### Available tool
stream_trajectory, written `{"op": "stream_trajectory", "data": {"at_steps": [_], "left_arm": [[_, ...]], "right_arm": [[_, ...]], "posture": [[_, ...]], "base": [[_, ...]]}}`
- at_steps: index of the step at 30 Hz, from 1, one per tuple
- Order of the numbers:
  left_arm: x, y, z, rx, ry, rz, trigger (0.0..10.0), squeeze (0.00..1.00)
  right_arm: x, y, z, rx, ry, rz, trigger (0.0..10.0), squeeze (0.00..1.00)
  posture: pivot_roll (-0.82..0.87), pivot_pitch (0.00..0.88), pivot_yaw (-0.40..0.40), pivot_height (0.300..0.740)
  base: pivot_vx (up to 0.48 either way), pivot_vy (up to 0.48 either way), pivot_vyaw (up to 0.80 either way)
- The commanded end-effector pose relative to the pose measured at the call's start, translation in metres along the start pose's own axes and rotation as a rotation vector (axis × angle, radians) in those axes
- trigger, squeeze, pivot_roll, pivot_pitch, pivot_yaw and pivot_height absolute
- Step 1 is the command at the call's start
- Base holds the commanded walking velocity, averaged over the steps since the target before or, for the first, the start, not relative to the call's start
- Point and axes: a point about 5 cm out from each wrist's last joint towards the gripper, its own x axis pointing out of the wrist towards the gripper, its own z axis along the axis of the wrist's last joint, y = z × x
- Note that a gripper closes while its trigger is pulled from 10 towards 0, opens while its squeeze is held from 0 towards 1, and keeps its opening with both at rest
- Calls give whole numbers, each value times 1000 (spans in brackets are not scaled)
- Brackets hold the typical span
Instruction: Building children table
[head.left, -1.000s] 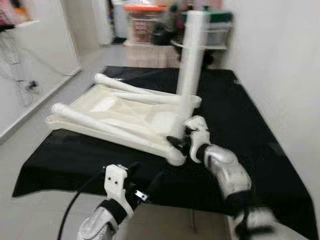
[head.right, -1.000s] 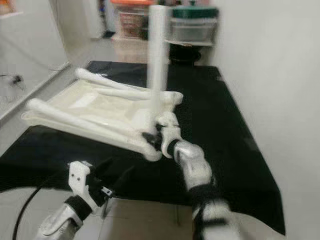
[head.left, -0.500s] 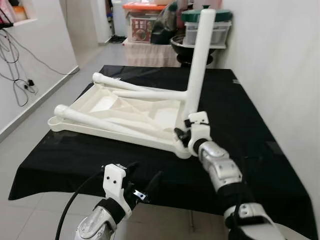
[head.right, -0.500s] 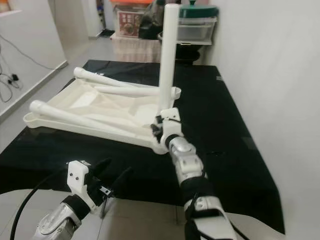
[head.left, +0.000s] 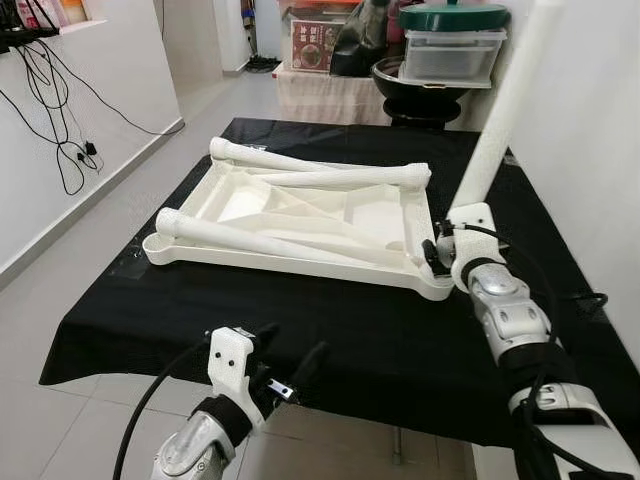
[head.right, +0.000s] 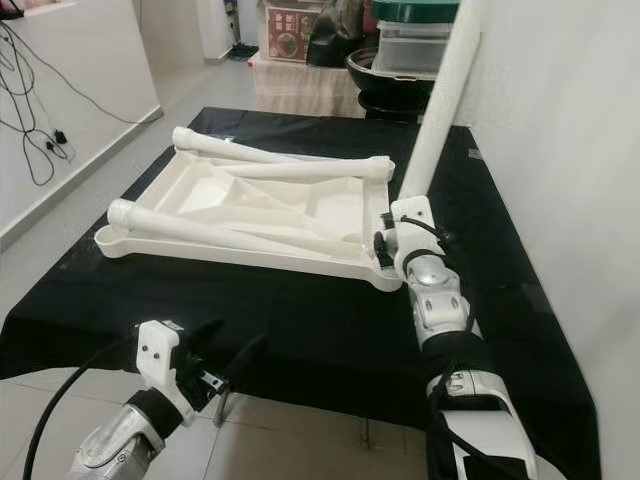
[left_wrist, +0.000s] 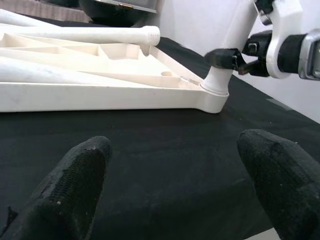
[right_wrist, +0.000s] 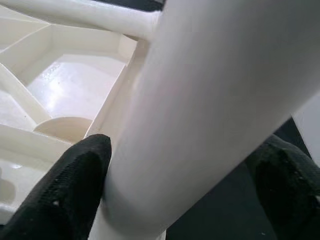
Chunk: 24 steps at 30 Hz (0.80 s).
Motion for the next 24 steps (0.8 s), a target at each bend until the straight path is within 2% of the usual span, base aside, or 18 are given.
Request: {"op": "stream_trajectory", "data": {"at_steps": [1,2,3,4,5,6,8,9,10,12,13,15,21,22,23,24], "left_arm": [[-2,1,-2,3,16,4,10000,0],[-2,1,-2,2,15,5,10000,0],[-2,1,-2,1,14,6,10000,0],[-2,1,-2,1,14,6,10000,0],[-2,1,-2,1,13,7,10000,0],[-2,1,-1,0,12,7,10000,0],[-2,1,-1,0,12,7,10000,0],[-1,1,-1,0,11,8,10000,0],[-1,1,-1,0,11,8,10000,0],[-1,2,0,-1,9,10,10000,0],[-1,2,0,-1,9,10,10000,0],[-1,4,1,1,9,20,10000,0],[-1,8,3,22,5,56,10000,0],[-1,15,5,55,0,98,10000,0],[-1,15,5,55,0,98,10000,0],[0,23,9,90,-5,149,10000,0]], "right_arm": [[-4,-4,-23,-14,93,-31,10000,1000],[-7,4,-27,-8,107,0,10000,969],[-12,13,-31,-6,120,34,10000,443],[-12,13,-31,-6,120,34,10000,443],[-17,24,-35,0,132,73,10000,0],[-25,42,-41,16,150,145,10000,0],[-25,42,-41,16,150,145,10000,0],[-29,51,-42,35,150,190,10000,0],[-29,51,-42,35,150,190,10000,0],[-44,86,-24,161,21,420,10000,0],[-44,86,-24,161,21,420,10000,0],[-60,110,-5,241,-106,605,10000,0],[-71,120,2,274,-174,703,10000,0],[-76,124,1,281,-192,750,10000,0],[-76,124,1,281,-192,750,10000,0],[-80,126,-6,298,-197,768,10000,0]], "posture": [[60,53,-29,740],[58,56,-31,740],[58,56,-31,740],[58,56,-31,740],[55,62,-33,740],[52,63,-30,740],[52,63,-30,740],[51,64,-30,740],[51,64,-30,740],[40,73,-25,740],[40,73,-25,740],[38,74,-26,740],[38,78,-23,740],[38,78,-22,740],[38,78,-22,740],[38,80,-14,740]], "base": [[0,0,0],[0,0,0],[0,0,0],[0,0,0],[0,0,0],[0,0,0],[0,0,0],[0,0,0],[0,0,0],[0,0,0],[0,0,0],[0,0,0],[0,0,0],[0,0,0],[0,0,0],[0,0,0]]}}
